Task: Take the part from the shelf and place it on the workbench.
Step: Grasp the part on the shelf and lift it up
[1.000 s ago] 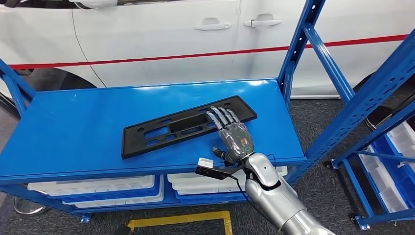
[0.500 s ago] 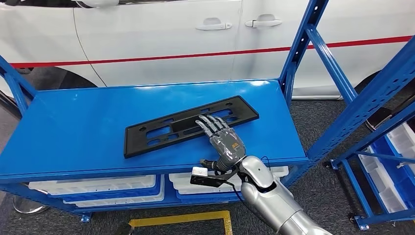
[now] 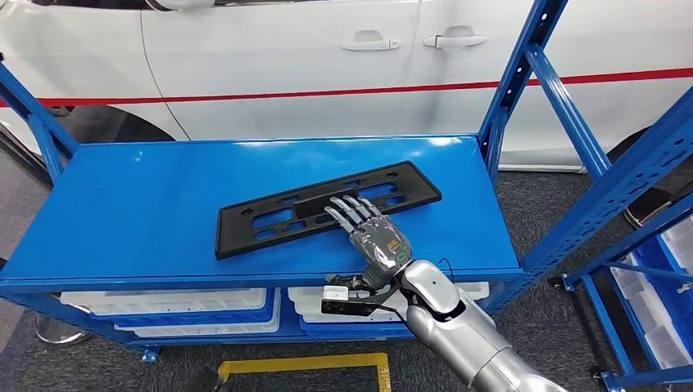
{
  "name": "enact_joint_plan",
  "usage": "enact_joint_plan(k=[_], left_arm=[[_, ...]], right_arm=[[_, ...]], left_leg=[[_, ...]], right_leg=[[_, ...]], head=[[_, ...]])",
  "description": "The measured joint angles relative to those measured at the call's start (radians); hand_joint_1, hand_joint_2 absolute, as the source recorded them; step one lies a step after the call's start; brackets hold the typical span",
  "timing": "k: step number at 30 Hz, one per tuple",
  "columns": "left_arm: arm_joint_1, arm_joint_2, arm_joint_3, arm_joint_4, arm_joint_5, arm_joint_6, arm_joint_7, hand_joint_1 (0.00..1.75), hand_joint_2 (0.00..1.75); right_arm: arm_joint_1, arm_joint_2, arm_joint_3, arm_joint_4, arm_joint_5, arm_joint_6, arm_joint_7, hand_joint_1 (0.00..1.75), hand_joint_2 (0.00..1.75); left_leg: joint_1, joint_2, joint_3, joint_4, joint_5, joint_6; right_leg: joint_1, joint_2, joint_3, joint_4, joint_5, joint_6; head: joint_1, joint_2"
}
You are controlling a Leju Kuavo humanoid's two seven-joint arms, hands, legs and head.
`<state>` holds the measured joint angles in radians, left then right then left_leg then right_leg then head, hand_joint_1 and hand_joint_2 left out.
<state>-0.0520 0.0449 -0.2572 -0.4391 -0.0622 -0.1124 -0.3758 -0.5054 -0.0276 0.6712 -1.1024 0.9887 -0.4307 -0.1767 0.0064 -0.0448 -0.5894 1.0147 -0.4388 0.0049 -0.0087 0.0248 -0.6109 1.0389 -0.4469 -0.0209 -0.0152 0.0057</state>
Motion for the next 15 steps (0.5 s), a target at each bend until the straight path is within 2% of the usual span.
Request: enact_joint_plan(k=[2,5,6,7,8,10,11,12,13,15], left_arm=[[0.000,0.001,0.000,0.000,0.000,0.000,0.000,0.00,0.00],[-0.001,0.000,-0.001,0.000,0.000,0.000,-0.001,0.00,0.00],[0.000,0.001,-0.001,0.000,0.000,0.000,-0.001,0.00,0.00],[0.002,0.001,-0.001,0.000,0.000,0.000,-0.001,0.00,0.00],[0.003,0.001,-0.001,0.000,0.000,0.000,-0.001,0.00,0.00],[0.003,0.001,-0.001,0.000,0.000,0.000,-0.001,0.00,0.00],[0.001,0.001,-0.001,0.000,0.000,0.000,-0.001,0.00,0.00],[0.000,0.001,-0.001,0.000,0.000,0.000,-0.001,0.00,0.00],[-0.001,0.001,-0.001,0.000,0.000,0.000,-0.001,0.00,0.00],[0.001,0.001,-0.001,0.000,0.000,0.000,-0.001,0.00,0.00]], right_arm=[[-0.002,0.000,0.001,0.000,0.001,0.000,0.001,0.00,0.00],[-0.002,-0.001,0.003,0.000,0.001,0.000,0.002,0.00,0.00],[-0.002,-0.002,0.004,0.000,0.001,0.000,0.002,0.00,0.00],[-0.001,-0.002,0.005,0.000,0.001,0.000,0.002,0.00,0.00],[-0.001,-0.002,0.007,0.000,0.001,0.000,0.002,0.00,0.00],[-0.002,-0.002,0.009,0.000,0.001,0.000,0.002,0.00,0.00],[-0.002,-0.002,0.009,0.000,0.001,0.000,0.002,0.00,0.00],[-0.003,-0.002,0.010,0.000,0.001,0.000,0.002,0.00,0.00],[-0.003,-0.002,0.010,0.000,0.001,0.000,0.002,0.00,0.00],[-0.004,-0.002,0.013,0.000,0.003,0.000,0.002,0.00,0.00]], left_leg=[[0.002,0.010,-0.017,0.037,-0.025,-0.010],[0.006,0.028,-0.101,0.212,-0.110,-0.021],[0.006,0.029,-0.124,0.257,-0.123,-0.024],[0.006,0.031,-0.131,0.270,-0.118,-0.025],[0.006,0.034,-0.118,0.243,-0.095,-0.024],[0.003,0.060,-0.052,0.108,-0.030,-0.016],[-0.001,0.074,-0.022,0.047,-0.009,-0.010],[-0.005,0.085,-0.003,0.008,0.000,-0.003],[-0.009,0.089,0.002,-0.006,-0.001,0.003],[-0.010,0.073,0.004,-0.012,0.004,0.015]], right_leg=[[-0.003,-0.013,0.004,-0.008,0.004,-0.012],[-0.002,-0.035,0.004,-0.010,0.003,-0.020],[-0.001,-0.042,0.004,-0.010,0.003,-0.020],[0.000,-0.049,0.004,-0.010,0.002,-0.020],[0.001,-0.055,0.004,-0.010,0.002,-0.020],[0.002,-0.069,0.007,-0.010,0.000,-0.017],[0.004,-0.075,0.008,-0.009,-0.001,-0.014],[0.006,-0.081,0.009,-0.009,-0.002,-0.010],[0.007,-0.087,0.010,-0.009,-0.003,-0.006],[0.007,-0.096,0.012,-0.009,-0.005,0.006]], head=[[-0.001,0.000],[-0.001,0.000],[-0.001,0.000],[-0.001,0.000],[-0.001,0.000],[-0.001,0.000],[-0.001,0.000],[-0.001,0.000],[-0.001,0.000],[-0.001,0.000]])
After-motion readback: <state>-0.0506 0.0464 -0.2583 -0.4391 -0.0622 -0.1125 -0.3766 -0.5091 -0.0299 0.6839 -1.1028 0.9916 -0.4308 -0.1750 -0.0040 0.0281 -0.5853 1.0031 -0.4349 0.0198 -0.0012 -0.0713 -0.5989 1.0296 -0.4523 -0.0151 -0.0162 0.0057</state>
